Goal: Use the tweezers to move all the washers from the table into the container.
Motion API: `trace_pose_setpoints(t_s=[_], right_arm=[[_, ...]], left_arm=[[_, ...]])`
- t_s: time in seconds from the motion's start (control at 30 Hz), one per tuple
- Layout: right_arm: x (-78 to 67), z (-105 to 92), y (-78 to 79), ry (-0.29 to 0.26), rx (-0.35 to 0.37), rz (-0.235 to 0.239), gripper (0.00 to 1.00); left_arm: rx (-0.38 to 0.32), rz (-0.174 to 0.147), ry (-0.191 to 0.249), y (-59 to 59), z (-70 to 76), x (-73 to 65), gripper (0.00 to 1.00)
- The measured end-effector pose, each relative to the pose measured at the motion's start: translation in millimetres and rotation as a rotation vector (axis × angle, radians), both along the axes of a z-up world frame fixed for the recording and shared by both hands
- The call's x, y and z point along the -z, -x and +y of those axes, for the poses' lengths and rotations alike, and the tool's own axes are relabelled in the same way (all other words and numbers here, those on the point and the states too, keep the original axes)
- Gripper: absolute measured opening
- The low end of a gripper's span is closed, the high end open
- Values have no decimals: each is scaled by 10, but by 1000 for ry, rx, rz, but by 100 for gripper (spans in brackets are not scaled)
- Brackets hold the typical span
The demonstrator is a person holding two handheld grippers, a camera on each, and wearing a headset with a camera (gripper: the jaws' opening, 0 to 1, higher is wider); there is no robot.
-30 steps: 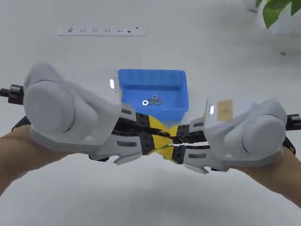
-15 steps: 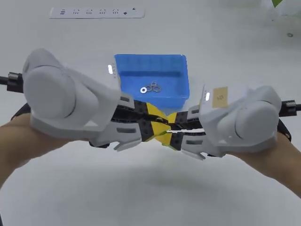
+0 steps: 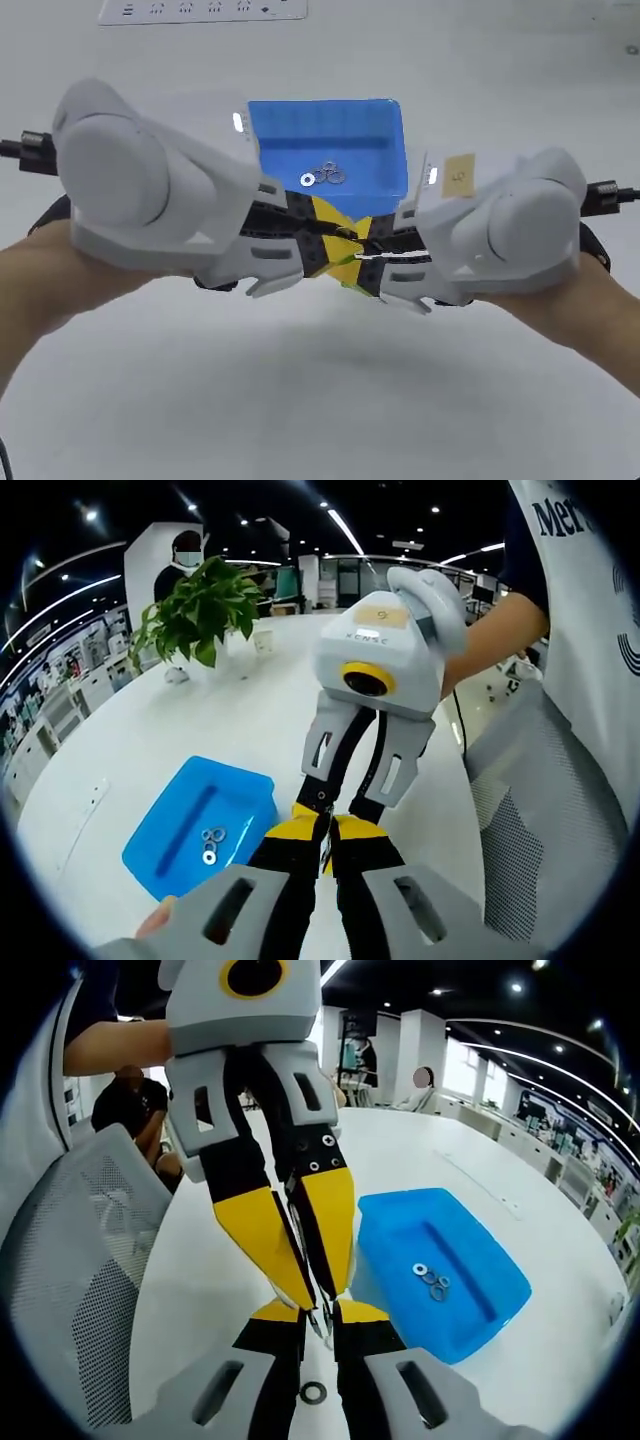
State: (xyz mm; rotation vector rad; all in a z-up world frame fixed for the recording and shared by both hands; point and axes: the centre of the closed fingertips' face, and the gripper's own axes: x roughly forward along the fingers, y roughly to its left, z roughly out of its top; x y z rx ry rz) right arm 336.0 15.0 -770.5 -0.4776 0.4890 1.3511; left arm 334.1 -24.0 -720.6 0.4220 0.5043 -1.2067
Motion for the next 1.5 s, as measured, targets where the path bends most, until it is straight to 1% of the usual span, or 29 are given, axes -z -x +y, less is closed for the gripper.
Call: trace_pose_setpoints(t_s=[0.1,0.27,0.3,0.53,0.6,0.73,0.8,0.87,0.93,1.0,1.13,1.23,1.33,1.4,1.5], right_arm=[[6,-2,-16,1,2,5,12],[48,-24,-13,8,2,17,12],[56,-28,-15,10,2,16,12],[66,-35,-34,9,9,18,12],[62,-35,-42,8,9,18,12],[68,-36,-45,2,17,28,12],[71,-36,-42,4,14,27,12],[72,-36,-37,9,7,19,12],[79,-37,-26,22,-17,-7,12],[93,-38,-25,32,-28,-18,12],[105,-48,-23,31,-53,-17,11],[112,-49,-18,36,-79,-26,11],[116,-51,-33,23,-84,-17,11],[115,-49,-40,7,-77,5,11],[109,-43,-38,-5,-69,12,11]], left_arm=[[-8,9,11,-18,-7,12,8],[-8,21,15,-29,-16,51,8],[-7,29,18,-24,-23,60,8],[-5,25,18,-51,-23,70,8],[-7,32,23,-54,-25,71,8],[-8,32,23,-65,-21,73,8],[-9,39,25,-59,-22,76,8],[-9,43,27,-56,-24,76,8],[-4,45,26,-47,-29,78,8],[2,42,22,-41,-37,80,8],[13,46,20,-32,-46,84,8],[19,48,20,-28,-50,84,8],[16,48,22,-44,-39,83,8],[14,52,23,-53,-31,81,8],[15,51,21,-58,-26,80,8]])
